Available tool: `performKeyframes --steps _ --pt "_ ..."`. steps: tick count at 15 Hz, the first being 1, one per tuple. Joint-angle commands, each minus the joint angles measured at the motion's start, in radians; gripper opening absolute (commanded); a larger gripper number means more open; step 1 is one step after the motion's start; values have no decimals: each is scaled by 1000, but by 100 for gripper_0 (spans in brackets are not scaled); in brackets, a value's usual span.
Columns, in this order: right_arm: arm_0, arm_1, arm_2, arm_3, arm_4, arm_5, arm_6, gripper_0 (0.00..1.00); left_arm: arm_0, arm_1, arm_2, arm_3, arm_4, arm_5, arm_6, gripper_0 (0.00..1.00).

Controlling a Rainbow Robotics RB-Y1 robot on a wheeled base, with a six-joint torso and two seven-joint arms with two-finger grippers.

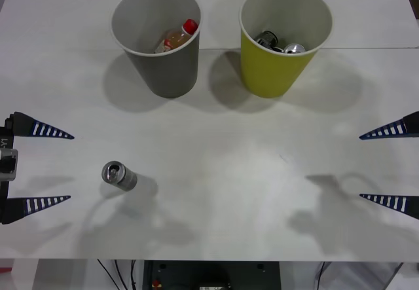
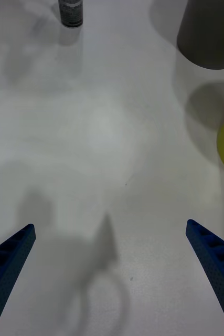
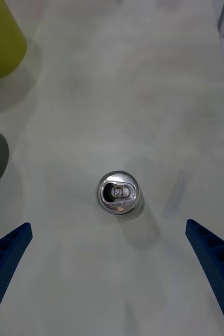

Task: Put the can into the green bin and the plastic bottle into the gray bin

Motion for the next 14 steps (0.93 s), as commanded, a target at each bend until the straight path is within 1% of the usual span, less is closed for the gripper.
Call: performKeyframes --steps 1,2,7,10,11,14 --pt "0 0 0 0 0 0 0 100 0 0 0 0 0 0 0 100" --pt "0 0 0 0 0 0 0 100 2 -10 -15 27 -10 -2 6 100" --pt "0 0 0 0 0 0 0 100 -10 -10 -21 62 4 -5 18 100" --pt "0 0 0 0 0 0 0 100 -39 -10 -98 172 120 9 -14 100" --pt "0 0 0 0 0 0 0 100 -53 -10 -136 225 169 16 -75 100" --pt "0 0 0 0 0 0 0 100 -88 -10 -223 329 266 33 -204 100"
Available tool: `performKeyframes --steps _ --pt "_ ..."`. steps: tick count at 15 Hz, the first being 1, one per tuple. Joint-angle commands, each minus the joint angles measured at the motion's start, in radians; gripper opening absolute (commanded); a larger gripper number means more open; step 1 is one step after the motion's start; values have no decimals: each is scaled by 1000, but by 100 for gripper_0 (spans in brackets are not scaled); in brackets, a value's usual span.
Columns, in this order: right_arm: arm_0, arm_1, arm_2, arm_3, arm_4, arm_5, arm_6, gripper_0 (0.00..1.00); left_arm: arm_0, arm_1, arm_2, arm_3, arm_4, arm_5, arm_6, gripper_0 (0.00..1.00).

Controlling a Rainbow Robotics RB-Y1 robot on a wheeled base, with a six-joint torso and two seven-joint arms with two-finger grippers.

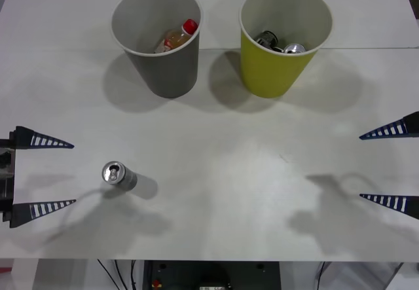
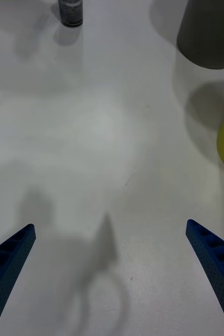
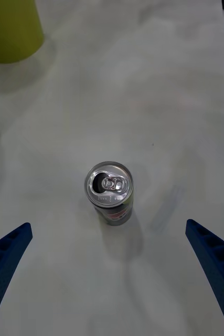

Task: Put the can into the green bin and the plastic bottle into the gray bin

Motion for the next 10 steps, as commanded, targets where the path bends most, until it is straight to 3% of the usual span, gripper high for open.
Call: performKeyframes --steps 1,8,10 --pt "0 0 0 0 0 0 0 100 -38 0 -94 108 104 11 -128 100" --pt "0 0 0 0 0 0 0 100 -181 -35 -353 407 381 0 -444 100" --pt "0 0 0 0 0 0 0 100 -218 -74 -382 490 407 -27 -500 100"
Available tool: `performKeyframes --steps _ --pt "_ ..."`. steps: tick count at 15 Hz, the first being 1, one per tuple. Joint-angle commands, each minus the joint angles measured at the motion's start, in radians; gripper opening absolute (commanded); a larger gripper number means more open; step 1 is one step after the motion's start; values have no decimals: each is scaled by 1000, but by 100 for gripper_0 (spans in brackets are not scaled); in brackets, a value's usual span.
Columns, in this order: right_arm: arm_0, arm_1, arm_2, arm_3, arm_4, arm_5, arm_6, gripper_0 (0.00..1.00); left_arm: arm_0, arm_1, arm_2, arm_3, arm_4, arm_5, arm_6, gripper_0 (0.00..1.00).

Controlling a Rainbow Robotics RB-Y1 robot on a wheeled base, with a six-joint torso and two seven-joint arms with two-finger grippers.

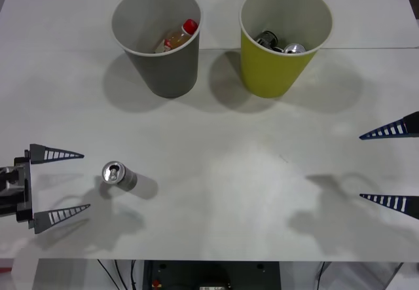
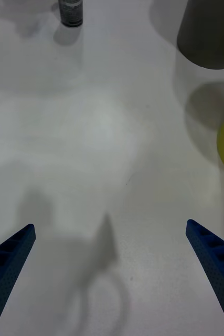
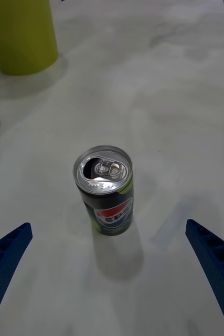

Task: Put the can into the green bin and the plastic bottle into the gray bin

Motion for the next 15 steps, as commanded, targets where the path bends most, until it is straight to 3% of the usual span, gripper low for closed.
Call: performKeyframes --steps 1,3,15 --pt "0 0 0 0 0 0 0 100 -49 -57 -30 113 27 -47 -53 100" --pt "0 0 0 0 0 0 0 100 -84 -105 -30 190 27 -90 -66 100" --pt "0 0 0 0 0 0 0 100 -149 -284 -30 374 10 -119 -195 100"
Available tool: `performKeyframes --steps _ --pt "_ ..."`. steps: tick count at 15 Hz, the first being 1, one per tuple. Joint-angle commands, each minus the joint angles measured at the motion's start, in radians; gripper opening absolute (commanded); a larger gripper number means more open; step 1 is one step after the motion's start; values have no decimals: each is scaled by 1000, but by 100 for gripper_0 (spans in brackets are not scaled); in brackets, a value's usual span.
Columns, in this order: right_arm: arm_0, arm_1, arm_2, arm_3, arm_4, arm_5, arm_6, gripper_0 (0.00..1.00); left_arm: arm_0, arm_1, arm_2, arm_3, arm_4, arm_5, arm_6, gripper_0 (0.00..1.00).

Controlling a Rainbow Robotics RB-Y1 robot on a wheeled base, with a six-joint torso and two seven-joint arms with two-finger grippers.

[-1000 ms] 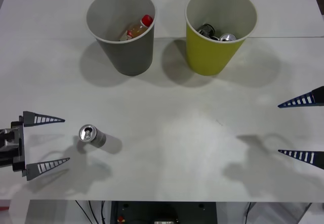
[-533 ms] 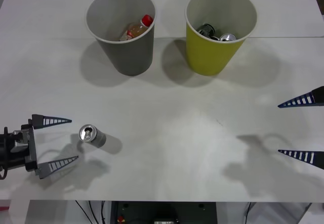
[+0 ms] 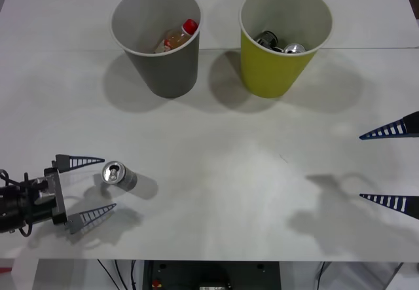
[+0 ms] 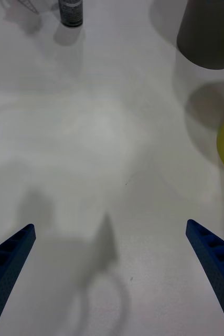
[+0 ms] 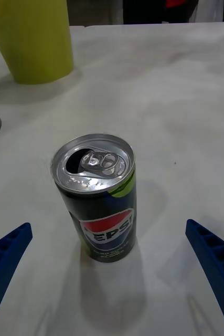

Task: Put the can into the green bin and the plastic bottle into the gray bin

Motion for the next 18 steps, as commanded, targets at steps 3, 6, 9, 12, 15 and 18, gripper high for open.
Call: performKeyframes --steps 3,6,9,12,15,18 --pt "0 0 0 0 0 0 0 100 -27 -50 0 46 -1 -2 -10 100" --pt "0 0 0 0 0 0 0 100 -35 -70 0 47 -1 8 -9 100" --pt "0 0 0 0 0 0 0 100 -52 -94 0 49 -14 22 -1 100" --pt "0 0 0 0 0 0 0 100 -68 -116 0 49 -33 41 6 100" --pt "0 0 0 0 0 0 0 100 -78 -139 2 49 -34 62 11 100" --pt "0 0 0 0 0 0 0 100 -79 -148 2 49 -36 65 16 70"
